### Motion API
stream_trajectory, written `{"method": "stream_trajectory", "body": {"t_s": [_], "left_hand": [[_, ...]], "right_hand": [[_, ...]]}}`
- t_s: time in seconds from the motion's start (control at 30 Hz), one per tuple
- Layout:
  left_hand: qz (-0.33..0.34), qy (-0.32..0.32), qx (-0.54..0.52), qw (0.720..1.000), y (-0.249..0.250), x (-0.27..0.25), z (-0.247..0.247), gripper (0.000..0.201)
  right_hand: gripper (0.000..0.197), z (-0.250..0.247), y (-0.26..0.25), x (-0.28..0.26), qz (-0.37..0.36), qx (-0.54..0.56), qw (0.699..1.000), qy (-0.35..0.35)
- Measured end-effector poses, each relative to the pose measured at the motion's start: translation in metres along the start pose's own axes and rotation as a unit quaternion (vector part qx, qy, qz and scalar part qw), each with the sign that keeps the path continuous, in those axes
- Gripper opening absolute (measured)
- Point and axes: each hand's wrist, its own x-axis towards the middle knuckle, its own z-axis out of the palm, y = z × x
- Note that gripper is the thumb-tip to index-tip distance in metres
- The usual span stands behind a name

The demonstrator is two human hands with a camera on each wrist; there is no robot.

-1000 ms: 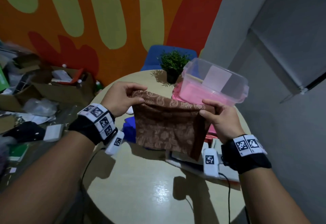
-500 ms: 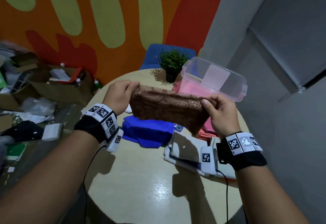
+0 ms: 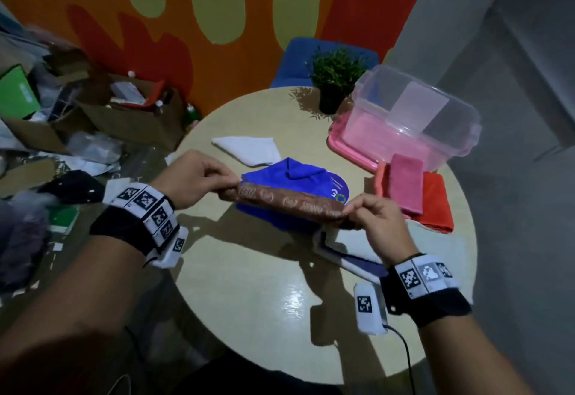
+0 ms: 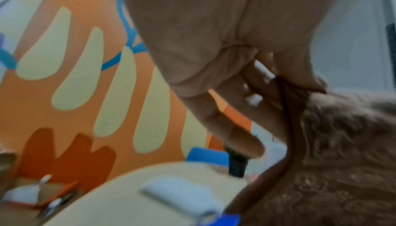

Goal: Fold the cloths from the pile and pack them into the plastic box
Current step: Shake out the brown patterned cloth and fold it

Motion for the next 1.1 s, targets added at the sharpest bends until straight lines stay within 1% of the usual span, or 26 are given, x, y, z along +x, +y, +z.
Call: {"method": "stream_trajectory", "body": {"t_s": [0.07, 0.1, 0.17, 0.2, 0.27, 0.33, 0.37, 0.43, 0.47, 0.5, 0.53, 0.57, 0.6, 0.63, 0.67, 0.7, 0.73, 0.77, 0.8, 0.87, 0.9, 0.93, 0.97, 1.0, 1.03, 1.1], "left_hand": [[-0.068, -0.106, 0.046, 0.991, -0.034, -0.017, 0.018, 0.01], [-0.102, -0.163, 0.077, 0.978, -0.052, -0.025, 0.03, 0.012], [-0.16, -0.257, 0.119, 0.946, -0.082, -0.042, 0.055, 0.016], [-0.181, -0.288, 0.132, 0.931, -0.093, -0.05, 0.064, 0.019], [-0.208, -0.314, 0.135, 0.917, -0.106, -0.058, 0.075, 0.016], [-0.217, -0.301, 0.112, 0.922, -0.111, -0.057, 0.077, 0.015], [-0.209, -0.273, 0.104, 0.933, -0.113, -0.053, 0.078, 0.017], [-0.182, -0.191, 0.104, 0.959, -0.114, -0.041, 0.079, 0.017], [-0.164, -0.152, 0.106, 0.969, -0.113, -0.035, 0.081, 0.012], [-0.141, -0.107, 0.119, 0.977, -0.111, -0.03, 0.086, 0.012], [-0.115, -0.063, 0.146, 0.981, -0.11, -0.026, 0.09, 0.018], [-0.087, -0.028, 0.18, 0.979, -0.108, -0.024, 0.095, 0.02], [-0.054, -0.015, 0.208, 0.976, -0.105, -0.023, 0.102, 0.019], [-0.019, -0.04, 0.228, 0.973, -0.102, -0.025, 0.111, 0.017], [0.016, -0.091, 0.244, 0.966, -0.1, -0.03, 0.122, 0.017], [0.047, -0.141, 0.263, 0.953, -0.098, -0.037, 0.132, 0.019], [0.073, -0.17, 0.292, 0.938, -0.097, -0.043, 0.141, 0.021], [0.095, -0.169, 0.316, 0.929, -0.097, -0.047, 0.148, 0.023], [0.107, -0.157, 0.334, 0.923, -0.097, -0.05, 0.153, 0.025], [0.118, -0.161, 0.345, 0.917, -0.096, -0.056, 0.16, 0.031], [0.128, -0.181, 0.353, 0.909, -0.096, -0.06, 0.164, 0.037], [0.14, -0.204, 0.375, 0.894, -0.098, -0.064, 0.167, 0.047], [0.153, -0.225, 0.396, 0.877, -0.103, -0.067, 0.169, 0.055], [0.164, -0.23, 0.415, 0.865, -0.108, -0.069, 0.171, 0.056], [0.173, -0.225, 0.417, 0.863, -0.112, -0.069, 0.172, 0.047], [0.179, -0.211, 0.383, 0.881, -0.107, -0.066, 0.171, 0.022]], "right_hand": [[0.03, 0.015, 0.038, -0.02, 0.059, -0.065, 0.994, -0.065], [0.026, 0.022, 0.059, -0.029, 0.085, -0.115, 0.984, -0.102], [0.026, 0.031, 0.093, -0.045, 0.131, -0.227, 0.945, -0.194], [0.027, 0.033, 0.105, -0.054, 0.148, -0.262, 0.925, -0.231], [0.03, 0.034, 0.117, -0.066, 0.163, -0.296, 0.904, -0.262], [0.027, 0.031, 0.122, -0.065, 0.156, -0.308, 0.909, -0.232], [0.023, 0.029, 0.123, -0.06, 0.148, -0.31, 0.918, -0.198], [0.015, 0.027, 0.121, -0.048, 0.14, -0.317, 0.933, -0.101], [0.013, 0.027, 0.118, -0.041, 0.142, -0.334, 0.93, -0.059], [0.015, 0.026, 0.118, -0.034, 0.145, -0.359, 0.921, -0.028], [0.017, 0.026, 0.116, -0.029, 0.148, -0.396, 0.906, -0.015], [0.017, 0.026, 0.115, -0.026, 0.151, -0.437, 0.886, -0.018], [0.016, 0.027, 0.113, -0.026, 0.148, -0.473, 0.868, -0.03], [0.016, 0.029, 0.113, -0.027, 0.135, -0.495, 0.857, -0.049], [0.016, 0.032, 0.114, -0.029, 0.112, -0.498, 0.857, -0.073], [0.018, 0.037, 0.118, -0.032, 0.087, -0.485, 0.864, -0.101], [0.021, 0.043, 0.123, -0.036, 0.07, -0.464, 0.872, -0.139], [0.026, 0.049, 0.128, -0.039, 0.064, -0.446, 0.873, -0.185], [0.033, 0.055, 0.134, -0.043, 0.063, -0.439, 0.867, -0.229], [0.051, 0.062, 0.146, -0.049, 0.05, -0.47, 0.836, -0.28], [0.057, 0.064, 0.152, -0.052, 0.035, -0.496, 0.817, -0.291], [0.06, 0.064, 0.157, -0.054, 0.019, -0.519, 0.801, -0.297], [0.058, 0.064, 0.161, -0.057, 0.001, -0.534, 0.793, -0.294], [0.052, 0.063, 0.163, -0.059, -0.016, -0.542, 0.791, -0.285], [0.044, 0.062, 0.166, -0.06, -0.035, -0.544, 0.793, -0.272], [0.027, 0.059, 0.167, -0.061, -0.063, -0.546, 0.799, -0.244]]}}
